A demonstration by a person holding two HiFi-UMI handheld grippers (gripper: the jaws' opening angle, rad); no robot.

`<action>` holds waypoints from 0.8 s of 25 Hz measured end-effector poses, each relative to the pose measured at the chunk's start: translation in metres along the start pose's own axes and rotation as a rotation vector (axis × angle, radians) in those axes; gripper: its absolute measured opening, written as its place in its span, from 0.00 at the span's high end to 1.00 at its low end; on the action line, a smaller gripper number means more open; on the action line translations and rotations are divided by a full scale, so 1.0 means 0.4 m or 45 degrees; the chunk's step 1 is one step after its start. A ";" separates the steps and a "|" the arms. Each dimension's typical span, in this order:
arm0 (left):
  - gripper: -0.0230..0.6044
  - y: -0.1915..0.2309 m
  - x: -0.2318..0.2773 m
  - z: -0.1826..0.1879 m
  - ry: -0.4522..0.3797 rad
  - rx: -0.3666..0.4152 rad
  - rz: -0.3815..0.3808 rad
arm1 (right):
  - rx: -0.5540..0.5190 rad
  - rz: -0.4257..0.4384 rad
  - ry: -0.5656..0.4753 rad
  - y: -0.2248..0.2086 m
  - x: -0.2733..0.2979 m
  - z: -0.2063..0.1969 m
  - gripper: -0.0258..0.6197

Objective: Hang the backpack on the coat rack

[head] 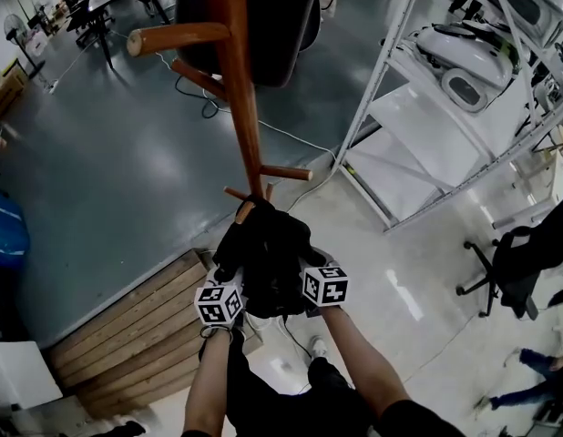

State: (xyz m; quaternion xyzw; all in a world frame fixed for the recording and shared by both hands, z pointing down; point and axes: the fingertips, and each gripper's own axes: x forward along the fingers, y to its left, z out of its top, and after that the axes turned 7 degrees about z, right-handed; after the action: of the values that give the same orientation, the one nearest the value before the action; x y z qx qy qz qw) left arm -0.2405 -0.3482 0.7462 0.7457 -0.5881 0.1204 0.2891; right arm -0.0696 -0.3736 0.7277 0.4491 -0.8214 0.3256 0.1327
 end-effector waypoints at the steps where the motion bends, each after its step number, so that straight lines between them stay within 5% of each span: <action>1: 0.80 0.004 0.007 0.001 0.001 0.003 0.002 | -0.001 -0.001 -0.001 -0.002 0.005 0.001 0.90; 20: 0.68 0.046 0.065 -0.015 0.030 0.017 0.122 | -0.015 -0.052 0.072 -0.042 0.059 0.001 0.86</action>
State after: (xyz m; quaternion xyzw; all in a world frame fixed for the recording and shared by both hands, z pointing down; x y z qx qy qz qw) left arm -0.2497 -0.3683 0.7698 0.7173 -0.6187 0.1468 0.2849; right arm -0.0689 -0.3955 0.7465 0.4556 -0.8099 0.3304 0.1652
